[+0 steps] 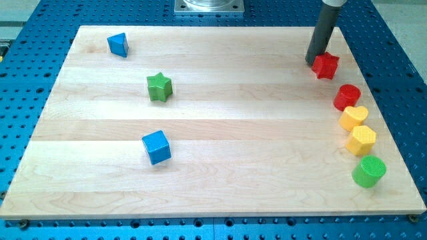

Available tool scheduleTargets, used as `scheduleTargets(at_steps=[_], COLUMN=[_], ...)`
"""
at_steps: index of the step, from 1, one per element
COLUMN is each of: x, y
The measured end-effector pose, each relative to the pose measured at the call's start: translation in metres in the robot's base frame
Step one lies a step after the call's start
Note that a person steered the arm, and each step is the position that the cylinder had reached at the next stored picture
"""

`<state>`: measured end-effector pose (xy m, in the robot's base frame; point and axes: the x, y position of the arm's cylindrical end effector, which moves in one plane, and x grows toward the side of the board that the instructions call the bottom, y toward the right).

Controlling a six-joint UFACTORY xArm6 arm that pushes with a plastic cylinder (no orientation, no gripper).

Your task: Move the red star into the red circle

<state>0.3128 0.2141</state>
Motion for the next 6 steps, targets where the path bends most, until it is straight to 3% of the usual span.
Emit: scheduleTargets(at_steps=[1, 3, 5, 6], x=[0.021, -0.024, 0.020, 0.020], y=[0.007, -0.013, -0.007, 0.013])
